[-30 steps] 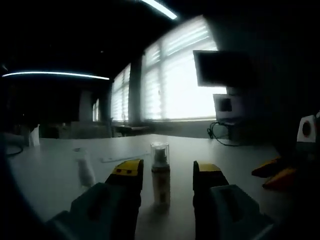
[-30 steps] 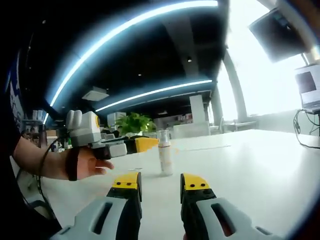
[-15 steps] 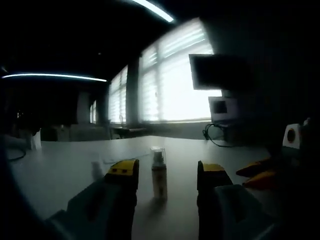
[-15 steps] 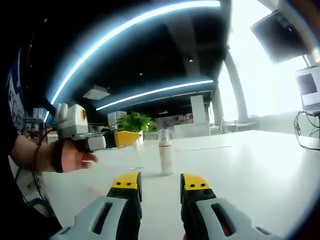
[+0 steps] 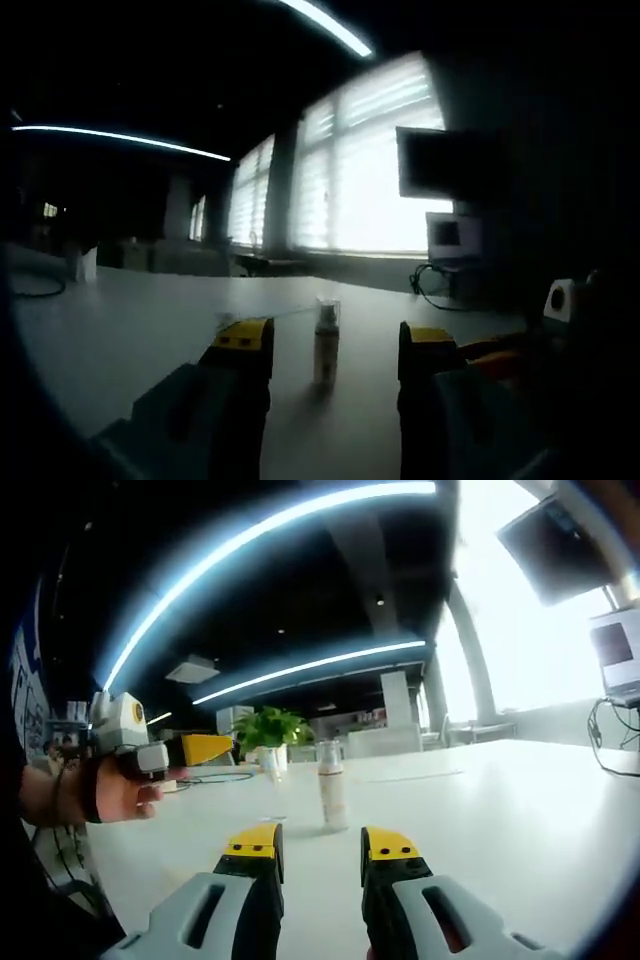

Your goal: Clamp pump bottle remove cover press pump head put on cover

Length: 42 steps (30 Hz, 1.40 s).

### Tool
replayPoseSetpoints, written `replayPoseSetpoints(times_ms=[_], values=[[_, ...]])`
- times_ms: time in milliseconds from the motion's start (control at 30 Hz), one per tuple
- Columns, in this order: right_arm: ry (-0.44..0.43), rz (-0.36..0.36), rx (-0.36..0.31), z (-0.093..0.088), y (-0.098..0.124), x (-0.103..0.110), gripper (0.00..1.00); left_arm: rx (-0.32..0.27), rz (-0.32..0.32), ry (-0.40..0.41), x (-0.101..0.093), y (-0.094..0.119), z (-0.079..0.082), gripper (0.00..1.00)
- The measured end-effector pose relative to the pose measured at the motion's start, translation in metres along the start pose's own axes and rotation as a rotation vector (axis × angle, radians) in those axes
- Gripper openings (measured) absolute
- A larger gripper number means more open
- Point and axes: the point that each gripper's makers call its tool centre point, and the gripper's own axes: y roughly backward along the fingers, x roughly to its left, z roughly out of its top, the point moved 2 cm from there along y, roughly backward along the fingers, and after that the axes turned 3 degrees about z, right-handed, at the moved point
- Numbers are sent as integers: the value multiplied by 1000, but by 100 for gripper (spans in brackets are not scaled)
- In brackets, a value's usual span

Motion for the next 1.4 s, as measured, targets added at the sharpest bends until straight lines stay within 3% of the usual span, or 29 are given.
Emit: replayPoseSetpoints(times_ms=[67,200,400,567,767,900,1067,1267,1333,1400], values=[[6,2,3,-1,0,1,25,2,-1,-6,3,4,-1,41],[7,5,1,-1,1,2,25,13,11,68,11,12,-2,40],[5,6,-3,1,1,2,25,20,18,33,17,27,-7,40],[1,20,-1,0,1,3,25,12,-14,61,21,49,-8,36],[7,28,-2,1,0,3,25,23,15,39,31,67,-12,36],[6,35,0,0,1,4,25,-5,18,14,31,74,-8,38],[17,40,4,-1,2,7,26,4,37,22,32,85,-18,38],[16,45,6,-1,2,6,26,24,87,5,54,98,-31,38],[23,43,0,-1,3,6,26,23,78,-10,53,102,-34,38],[32,43,-3,-1,5,9,26,-7,18,-63,44,105,-29,38]])
